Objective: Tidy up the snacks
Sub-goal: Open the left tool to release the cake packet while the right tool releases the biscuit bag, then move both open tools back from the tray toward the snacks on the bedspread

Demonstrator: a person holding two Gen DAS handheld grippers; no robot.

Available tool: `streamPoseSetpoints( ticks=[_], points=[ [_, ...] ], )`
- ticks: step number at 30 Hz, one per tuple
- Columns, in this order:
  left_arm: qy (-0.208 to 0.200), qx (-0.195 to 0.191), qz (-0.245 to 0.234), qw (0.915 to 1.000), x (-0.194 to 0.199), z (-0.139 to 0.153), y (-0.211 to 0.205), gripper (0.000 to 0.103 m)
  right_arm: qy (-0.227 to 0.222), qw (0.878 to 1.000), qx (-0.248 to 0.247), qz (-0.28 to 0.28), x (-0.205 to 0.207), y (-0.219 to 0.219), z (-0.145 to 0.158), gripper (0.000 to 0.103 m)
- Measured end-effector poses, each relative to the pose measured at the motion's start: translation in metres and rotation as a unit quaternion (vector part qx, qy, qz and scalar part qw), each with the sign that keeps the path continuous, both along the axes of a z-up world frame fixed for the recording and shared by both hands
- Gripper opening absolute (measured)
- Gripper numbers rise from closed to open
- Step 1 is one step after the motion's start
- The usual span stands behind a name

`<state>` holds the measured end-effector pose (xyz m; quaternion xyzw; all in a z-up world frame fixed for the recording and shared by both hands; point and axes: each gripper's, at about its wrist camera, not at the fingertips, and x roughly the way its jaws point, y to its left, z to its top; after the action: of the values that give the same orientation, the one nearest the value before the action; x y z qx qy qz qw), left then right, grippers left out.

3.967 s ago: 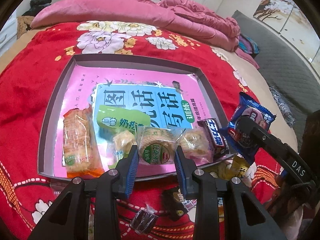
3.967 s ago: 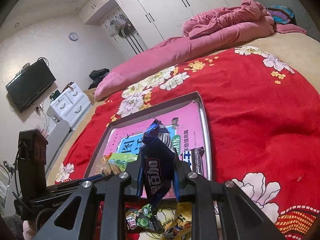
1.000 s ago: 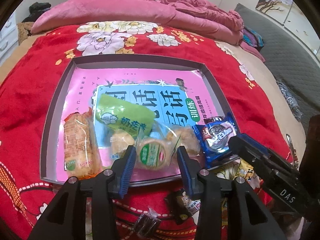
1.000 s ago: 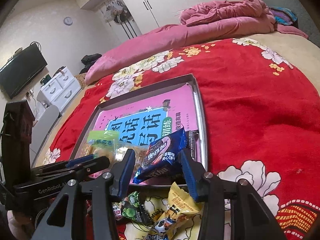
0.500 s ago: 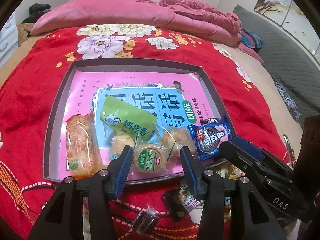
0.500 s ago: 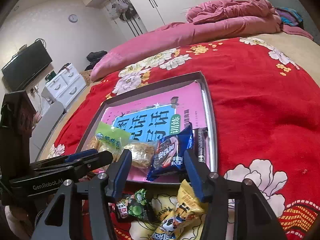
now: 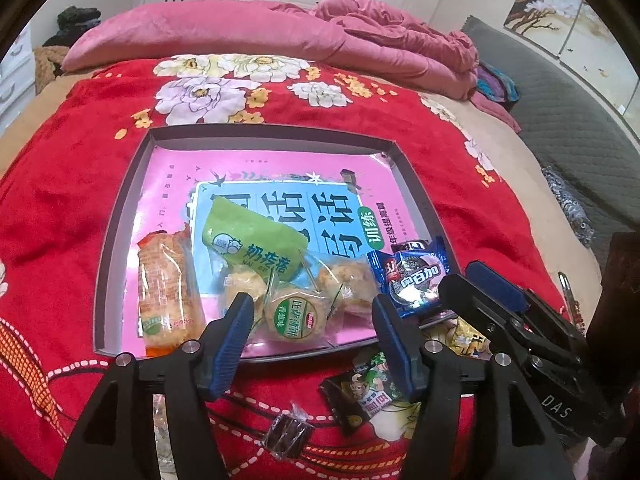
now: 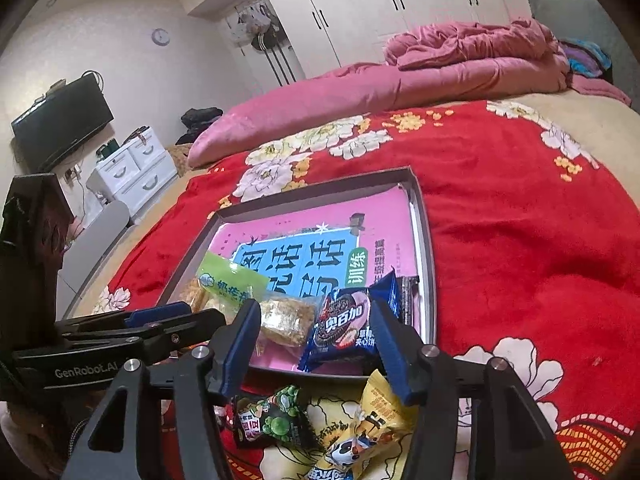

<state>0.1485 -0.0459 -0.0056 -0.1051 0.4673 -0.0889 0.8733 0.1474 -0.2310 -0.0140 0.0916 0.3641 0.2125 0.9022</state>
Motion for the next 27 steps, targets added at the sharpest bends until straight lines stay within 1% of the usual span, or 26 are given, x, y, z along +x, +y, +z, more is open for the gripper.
streamPoseSetpoints(
  ticks=[2,9,14,21,27],
  points=[
    [-0.001,-0.001,0.002,1.0,-0.001,0.002,0.002,0.064,-0.006,1.0,-0.001,-0.002,-0.002,-0.001,0.002,0.063],
    [-0.004,-0.006,0.01,0.9999,-0.008,0.006,0.013,0.065,-0.018,1.0,-0.001,-0.006,-0.002,-0.003,0.007,0.064],
    [-0.004,-0.009,0.017,0.9998,-0.012,0.006,0.021,0.065,-0.025,1.0,-0.004,-0.007,-0.005,-0.003,0.01,0.067],
    [-0.009,-0.017,0.021,0.9996,-0.019,0.01,0.03,0.065,-0.034,0.999,-0.01,-0.01,-0.009,-0.004,0.013,0.068],
    [-0.013,-0.015,0.018,0.9996,-0.025,0.013,0.033,0.065,-0.036,0.999,-0.009,-0.015,-0.015,-0.008,0.015,0.068]
  ],
)
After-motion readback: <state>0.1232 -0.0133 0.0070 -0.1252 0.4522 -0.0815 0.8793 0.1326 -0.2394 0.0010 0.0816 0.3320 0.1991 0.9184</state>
